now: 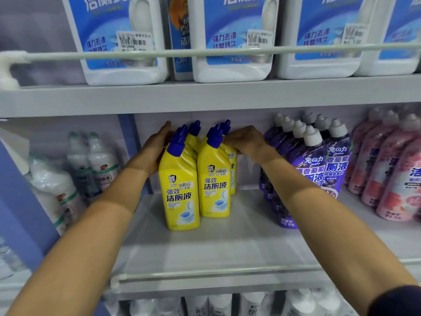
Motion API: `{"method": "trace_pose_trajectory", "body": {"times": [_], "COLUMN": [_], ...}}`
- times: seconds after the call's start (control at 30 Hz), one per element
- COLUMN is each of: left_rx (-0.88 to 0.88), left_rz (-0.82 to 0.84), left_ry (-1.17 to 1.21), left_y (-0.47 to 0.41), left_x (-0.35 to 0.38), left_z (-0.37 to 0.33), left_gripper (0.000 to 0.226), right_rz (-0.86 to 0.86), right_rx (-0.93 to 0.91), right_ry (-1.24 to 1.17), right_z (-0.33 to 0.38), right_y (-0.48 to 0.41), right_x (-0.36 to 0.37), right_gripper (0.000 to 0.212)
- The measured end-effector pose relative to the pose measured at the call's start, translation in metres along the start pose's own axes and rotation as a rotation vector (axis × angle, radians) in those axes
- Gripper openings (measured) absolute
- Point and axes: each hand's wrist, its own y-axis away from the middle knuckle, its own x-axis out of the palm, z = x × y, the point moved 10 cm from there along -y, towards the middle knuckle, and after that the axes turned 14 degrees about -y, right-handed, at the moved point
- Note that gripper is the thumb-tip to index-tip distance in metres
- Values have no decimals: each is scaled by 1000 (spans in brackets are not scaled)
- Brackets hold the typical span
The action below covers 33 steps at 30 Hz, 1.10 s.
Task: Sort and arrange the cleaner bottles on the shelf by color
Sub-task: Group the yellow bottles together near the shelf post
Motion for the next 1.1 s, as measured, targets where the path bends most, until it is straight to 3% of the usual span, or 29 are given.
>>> {"method": "trace_pose_trajectory", "body": {"times": [0.13, 0.27, 0.5, 0.6, 0.67, 0.77, 1.1], "left_rx": [39, 69, 99, 62, 21, 32, 25], "left_rz": [-22, -77, -121, -122, -123, -58, -18], "left_ry": [13, 5, 76, 132, 186, 257, 323], "left_y": [5, 9, 25, 29, 36, 50, 61], "left_x": [0, -6, -4, -2, 0, 13, 29], "left_z": [3, 7, 8, 21, 35, 51, 57], "left_gripper": [41, 37, 29, 39, 52, 64, 69], "right_rz": [-30, -69, -138, -167, -143, -123, -35], "right_rx": [45, 85, 48, 11, 69, 201, 258], "right_ry": [-91, -168, -245, -340, -394, -547, -754], "right_z": [-6, -13, -21, -26, -41, -66, -63], "right_y": [2, 7, 20, 33, 43, 62, 75], "right_x": [5, 8, 17, 17, 30, 56, 69], "right_gripper": [35, 21, 12, 28, 34, 62, 54]}}
